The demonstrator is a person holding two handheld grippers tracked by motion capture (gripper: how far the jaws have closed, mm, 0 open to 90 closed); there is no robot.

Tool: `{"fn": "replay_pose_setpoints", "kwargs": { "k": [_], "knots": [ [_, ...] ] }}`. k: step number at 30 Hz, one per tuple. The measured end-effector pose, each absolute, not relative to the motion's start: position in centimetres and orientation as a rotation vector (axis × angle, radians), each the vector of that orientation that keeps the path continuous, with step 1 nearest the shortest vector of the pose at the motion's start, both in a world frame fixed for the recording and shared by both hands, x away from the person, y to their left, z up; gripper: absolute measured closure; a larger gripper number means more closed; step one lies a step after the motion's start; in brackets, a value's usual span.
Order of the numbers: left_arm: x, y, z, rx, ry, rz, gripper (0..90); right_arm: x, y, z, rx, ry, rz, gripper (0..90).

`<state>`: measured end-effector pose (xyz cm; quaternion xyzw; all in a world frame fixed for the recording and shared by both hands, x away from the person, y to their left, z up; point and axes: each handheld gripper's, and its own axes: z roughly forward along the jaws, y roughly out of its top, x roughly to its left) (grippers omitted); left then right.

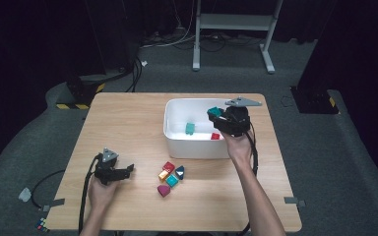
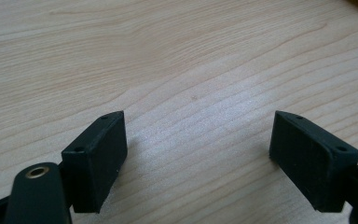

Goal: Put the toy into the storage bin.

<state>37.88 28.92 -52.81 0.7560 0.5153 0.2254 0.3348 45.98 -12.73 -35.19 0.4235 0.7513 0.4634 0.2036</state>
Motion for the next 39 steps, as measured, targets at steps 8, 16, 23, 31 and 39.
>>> {"fn": "replay_pose_setpoints", "kwargs": {
  "k": [8, 16, 23, 31, 39],
  "knots": [
    [37.9, 28.9, -52.8, 1.972, 1.345, 0.59, 19.3, 47.7, -12.6, -34.9, 1.234, 2.103, 1.233, 58.6],
    [37.9, 28.9, -52.8, 1.972, 1.345, 0.59, 19.4, 49.0, -11.2, -35.9, 1.242, 2.148, 1.157, 58.5],
    [37.9, 28.9, -52.8, 1.973, 1.345, 0.59, 19.4, 49.5, -10.3, -36.5, 1.242, 2.184, 1.151, 58.2],
    [37.9, 28.9, -52.8, 1.972, 1.345, 0.59, 19.5, 49.5, -9.9, -36.7, 1.234, 2.191, 1.119, 58.3],
    [37.9, 28.9, -52.8, 1.971, 1.345, 0.589, 19.5, 49.7, -10.1, -36.9, 1.255, 2.195, 1.115, 58.1]
  ]
}}
